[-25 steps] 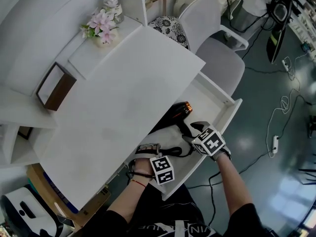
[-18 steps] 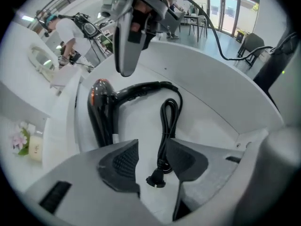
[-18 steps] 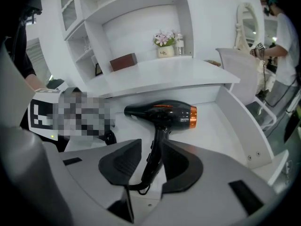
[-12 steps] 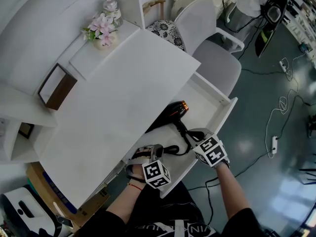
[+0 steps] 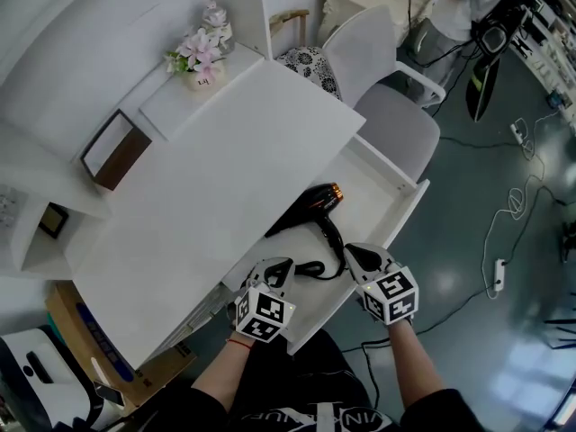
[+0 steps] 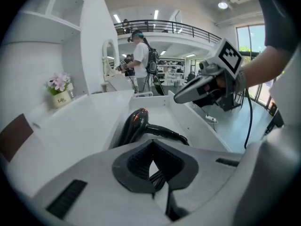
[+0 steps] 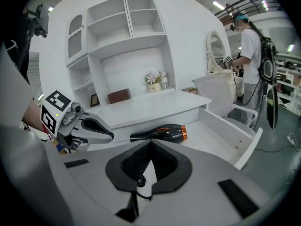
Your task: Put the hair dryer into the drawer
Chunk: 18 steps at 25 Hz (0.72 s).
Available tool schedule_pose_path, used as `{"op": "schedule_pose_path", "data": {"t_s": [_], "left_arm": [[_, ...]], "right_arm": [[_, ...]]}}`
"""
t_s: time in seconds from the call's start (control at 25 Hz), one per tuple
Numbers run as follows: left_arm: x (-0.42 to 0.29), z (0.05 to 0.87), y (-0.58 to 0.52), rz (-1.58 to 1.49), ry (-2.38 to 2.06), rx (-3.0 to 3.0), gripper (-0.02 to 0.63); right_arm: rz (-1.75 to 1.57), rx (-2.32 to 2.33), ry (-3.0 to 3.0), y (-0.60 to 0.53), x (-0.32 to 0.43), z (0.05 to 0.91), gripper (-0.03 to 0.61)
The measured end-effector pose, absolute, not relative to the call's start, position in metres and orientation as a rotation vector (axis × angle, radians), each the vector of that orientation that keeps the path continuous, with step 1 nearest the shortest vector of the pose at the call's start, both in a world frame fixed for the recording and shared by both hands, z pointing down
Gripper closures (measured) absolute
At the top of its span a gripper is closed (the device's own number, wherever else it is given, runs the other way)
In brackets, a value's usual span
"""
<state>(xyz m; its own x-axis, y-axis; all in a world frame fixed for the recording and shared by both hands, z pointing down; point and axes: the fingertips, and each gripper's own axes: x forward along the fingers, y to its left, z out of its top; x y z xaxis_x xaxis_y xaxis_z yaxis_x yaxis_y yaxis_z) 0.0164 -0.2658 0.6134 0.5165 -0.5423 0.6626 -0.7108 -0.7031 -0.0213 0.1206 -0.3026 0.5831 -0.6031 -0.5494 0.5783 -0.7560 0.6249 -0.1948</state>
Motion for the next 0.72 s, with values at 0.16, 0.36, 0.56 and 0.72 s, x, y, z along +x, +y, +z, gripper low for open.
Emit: {"op": "schedule_pose_path", "data": {"t_s": [0.16,0.36,0.56,0.72], "left_arm": [[0.006,0.596,-0.264,0.789,-1.145,2.461,0.609],[-0.001,0.584,-0.259,0.734,-1.211,2.429,0.609],[-0.005,0.572,-0.256,0.668,-1.266,2.436,0.609],[-0.009,0.564,-0.255,0.617,-1.309,2.428,0.609]], "right_arm": [[0.583,1.106,-2.395,-0.290,0.125,0.577,0.575],[0.616,1.157,-2.407,-0.275,0.129,0.570,0.574],[0.590,1.188,-2.430,-0.268,0.128,0.561,0.574],[0.560,1.189,-2.443,-0.264,0.125,0.555,0.575]]}}
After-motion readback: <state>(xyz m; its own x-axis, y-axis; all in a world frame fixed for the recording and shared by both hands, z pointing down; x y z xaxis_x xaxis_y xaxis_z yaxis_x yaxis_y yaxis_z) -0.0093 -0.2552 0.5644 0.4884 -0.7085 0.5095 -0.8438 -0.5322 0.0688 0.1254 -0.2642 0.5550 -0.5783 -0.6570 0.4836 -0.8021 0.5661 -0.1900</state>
